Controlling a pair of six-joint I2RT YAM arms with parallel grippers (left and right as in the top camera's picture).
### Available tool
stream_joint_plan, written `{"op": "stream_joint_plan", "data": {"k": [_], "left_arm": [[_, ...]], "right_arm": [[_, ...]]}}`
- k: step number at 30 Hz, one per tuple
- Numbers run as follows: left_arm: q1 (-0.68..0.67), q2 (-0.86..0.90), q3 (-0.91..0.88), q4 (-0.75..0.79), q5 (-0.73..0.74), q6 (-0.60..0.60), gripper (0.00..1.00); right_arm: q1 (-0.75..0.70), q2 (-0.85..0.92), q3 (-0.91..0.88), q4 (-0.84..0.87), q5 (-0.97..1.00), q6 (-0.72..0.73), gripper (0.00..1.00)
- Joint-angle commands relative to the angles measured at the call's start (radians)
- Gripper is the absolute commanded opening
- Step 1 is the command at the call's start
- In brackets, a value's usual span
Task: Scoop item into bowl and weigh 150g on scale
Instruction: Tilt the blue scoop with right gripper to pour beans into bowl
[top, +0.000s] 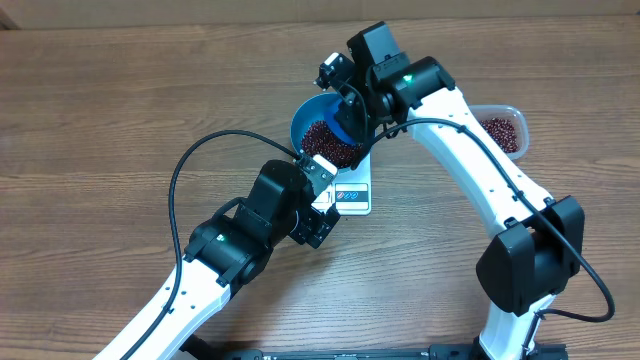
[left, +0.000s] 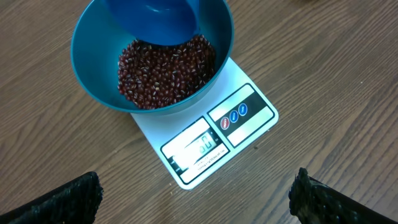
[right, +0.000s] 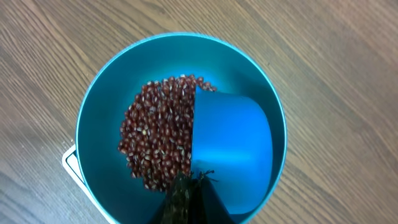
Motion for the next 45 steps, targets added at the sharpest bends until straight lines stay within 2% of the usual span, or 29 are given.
{"op": "stream_joint_plan", "data": {"k": [1, 19, 45], "left_arm": [[-0.001, 0.007, -0.005, 0.004, -0.013, 0.002, 1.00], [-0.001, 0.007, -0.005, 0.004, -0.013, 0.002, 1.00], [-0.001, 0.007, -0.005, 0.003, -0.012, 0.002, 1.00]], "right_arm": [[0.017, 0.008, 0.012, 0.019, 0.067, 0.008, 0.04], [0.017, 0.063, 0.007, 0.024, 0.064, 0.027, 0.04], [0.017, 0.063, 0.007, -0.061, -0.207, 0.027, 0.04]]}}
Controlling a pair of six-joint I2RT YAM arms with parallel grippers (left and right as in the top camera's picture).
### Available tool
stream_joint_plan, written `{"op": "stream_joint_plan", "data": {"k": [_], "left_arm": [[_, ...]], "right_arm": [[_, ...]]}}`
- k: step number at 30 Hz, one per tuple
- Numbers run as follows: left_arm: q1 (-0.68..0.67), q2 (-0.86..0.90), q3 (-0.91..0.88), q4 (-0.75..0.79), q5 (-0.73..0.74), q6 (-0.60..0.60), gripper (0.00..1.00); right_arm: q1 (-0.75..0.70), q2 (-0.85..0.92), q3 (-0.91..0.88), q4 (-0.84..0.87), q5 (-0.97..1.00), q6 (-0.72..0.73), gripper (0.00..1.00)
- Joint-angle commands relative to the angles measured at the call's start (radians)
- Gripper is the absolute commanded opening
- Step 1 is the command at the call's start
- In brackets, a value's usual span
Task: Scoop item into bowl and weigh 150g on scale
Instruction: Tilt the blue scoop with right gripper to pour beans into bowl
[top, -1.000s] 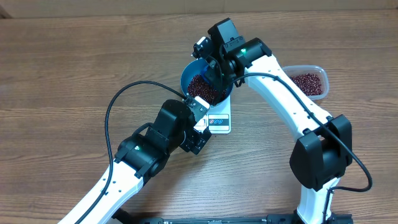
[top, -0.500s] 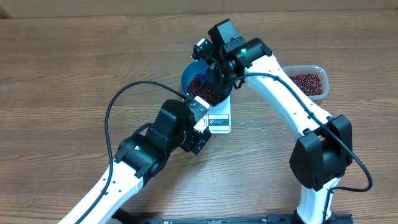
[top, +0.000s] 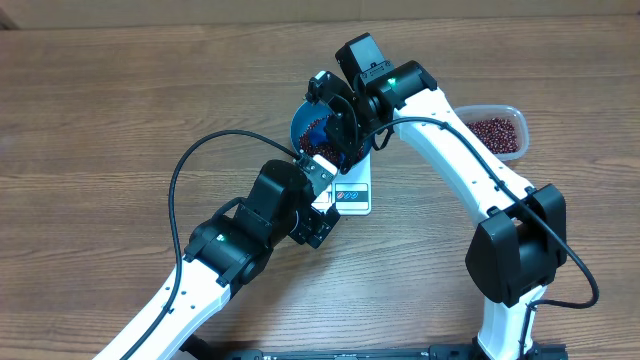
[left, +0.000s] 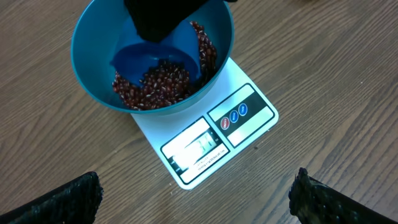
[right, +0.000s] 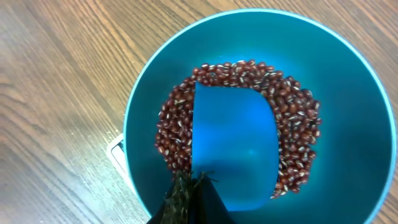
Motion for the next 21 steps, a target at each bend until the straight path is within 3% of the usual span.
{"op": "stream_joint_plan", "data": {"k": [1, 21], "left_arm": [[-0.001, 0.007, -0.005, 0.003, -0.012, 0.002, 1.00], [-0.001, 0.007, -0.005, 0.004, -0.013, 0.002, 1.00]], "right_arm": [[0.000, 0.003, 0.007, -0.010, -0.066, 0.003, 0.04], [-0.013, 0.003, 0.009, -0.009, -0.115, 0.004, 0.04]]}}
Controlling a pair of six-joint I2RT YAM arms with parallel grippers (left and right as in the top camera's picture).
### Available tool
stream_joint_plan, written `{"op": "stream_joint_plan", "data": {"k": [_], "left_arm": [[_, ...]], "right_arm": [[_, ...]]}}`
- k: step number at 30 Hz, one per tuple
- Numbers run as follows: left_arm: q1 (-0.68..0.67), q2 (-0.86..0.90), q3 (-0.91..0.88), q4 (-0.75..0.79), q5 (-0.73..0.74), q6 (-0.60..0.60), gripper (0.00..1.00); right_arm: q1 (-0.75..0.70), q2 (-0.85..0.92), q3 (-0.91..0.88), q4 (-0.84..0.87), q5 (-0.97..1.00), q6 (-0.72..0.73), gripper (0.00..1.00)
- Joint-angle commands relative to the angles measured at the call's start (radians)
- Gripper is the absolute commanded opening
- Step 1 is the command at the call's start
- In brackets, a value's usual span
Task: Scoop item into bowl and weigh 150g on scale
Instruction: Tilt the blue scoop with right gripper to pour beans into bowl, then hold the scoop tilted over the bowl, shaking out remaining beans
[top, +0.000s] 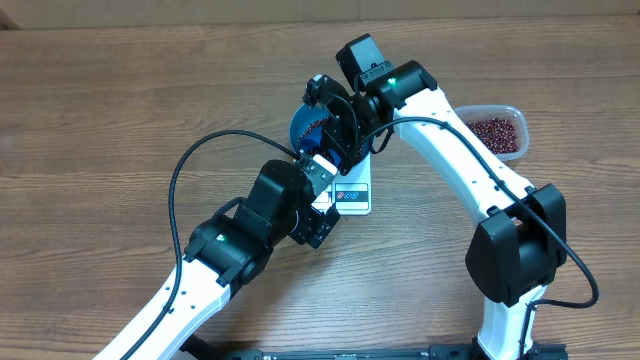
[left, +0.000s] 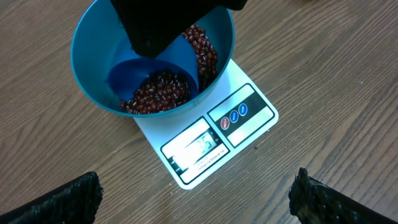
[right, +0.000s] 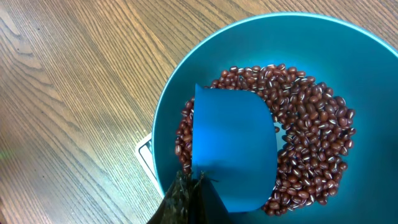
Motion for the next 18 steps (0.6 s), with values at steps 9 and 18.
{"op": "stream_joint_plan", "data": {"k": [9, 18], "left_arm": [[-0.001, 0.007, -0.005, 0.004, -0.012, 0.002, 0.99], [-0.001, 0.007, -0.005, 0.004, -0.013, 0.002, 1.00]], "right_arm": [[-0.069, 0.003, 0.009, 0.010, -0.116, 0.007, 0.04], [-0.115, 0.003, 0.014, 0.010, -0.205, 0.007, 0.04]]}}
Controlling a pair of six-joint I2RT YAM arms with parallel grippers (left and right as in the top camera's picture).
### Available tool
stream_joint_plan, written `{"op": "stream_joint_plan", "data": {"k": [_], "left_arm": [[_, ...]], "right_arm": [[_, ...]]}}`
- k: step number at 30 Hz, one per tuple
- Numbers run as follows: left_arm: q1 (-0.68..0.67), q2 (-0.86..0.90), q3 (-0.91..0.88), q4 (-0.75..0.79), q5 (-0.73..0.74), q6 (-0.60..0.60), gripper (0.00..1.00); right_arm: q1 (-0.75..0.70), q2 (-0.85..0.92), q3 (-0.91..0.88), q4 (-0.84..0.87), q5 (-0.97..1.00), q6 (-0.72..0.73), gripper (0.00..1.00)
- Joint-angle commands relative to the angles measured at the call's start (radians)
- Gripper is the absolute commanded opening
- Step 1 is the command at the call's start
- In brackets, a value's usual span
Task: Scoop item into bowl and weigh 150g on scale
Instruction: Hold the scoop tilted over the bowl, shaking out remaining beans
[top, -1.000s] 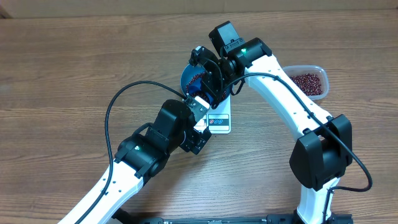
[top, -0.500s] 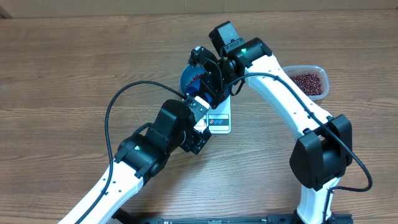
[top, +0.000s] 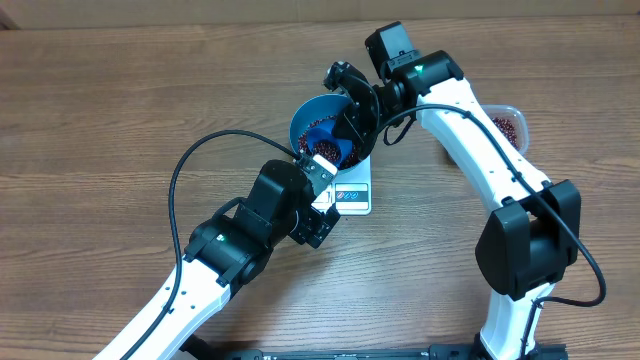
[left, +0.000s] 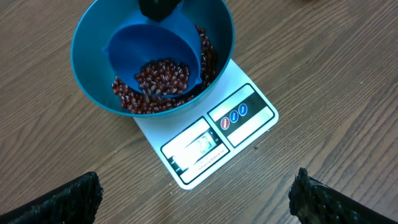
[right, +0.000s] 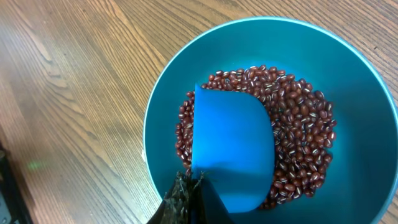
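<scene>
A teal bowl (left: 87, 62) of red beans (right: 301, 137) stands on the white scale (left: 249, 118), whose display (left: 200, 146) I cannot read. My right gripper (right: 189, 186) is shut on the handle of the blue scoop (left: 143, 43). The scoop sits inside the bowl, open side up in the left wrist view, with a heap of beans in it. From the right wrist only its smooth back (right: 230, 143) shows. My left gripper (left: 196, 202) hangs open over the bare wood in front of the scale, holding nothing.
A clear tub of red beans (top: 508, 125) stands at the right, partly hidden behind the right arm. The left arm (top: 240, 240) reaches in from the lower left and ends just short of the scale (top: 352, 198). Wooden tabletop lies all round.
The right arm has drawn back to the right. The scoop, then low at the bowl's near side under the gripper, now sits higher and more central, beans heaped in it. The left arm is unchanged.
At first the scoop was held at the bowl's far side above the beans. Then it lay down among the beans with some inside it. Then it was at the near left of the bowl, loaded. Now it is raised in the bowl with beans in it.
</scene>
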Motion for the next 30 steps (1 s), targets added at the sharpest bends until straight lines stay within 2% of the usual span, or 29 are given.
{"op": "stream_joint_plan", "data": {"k": [1, 30], "left_arm": [[-0.001, 0.007, -0.005, 0.004, -0.013, 0.002, 1.00], [-0.001, 0.007, -0.005, 0.004, -0.012, 0.002, 1.00]], "right_arm": [[-0.013, 0.003, 0.014, 0.007, -0.058, 0.004, 0.04], [-0.063, -0.035, 0.015, 0.025, -0.078, 0.003, 0.04]]}}
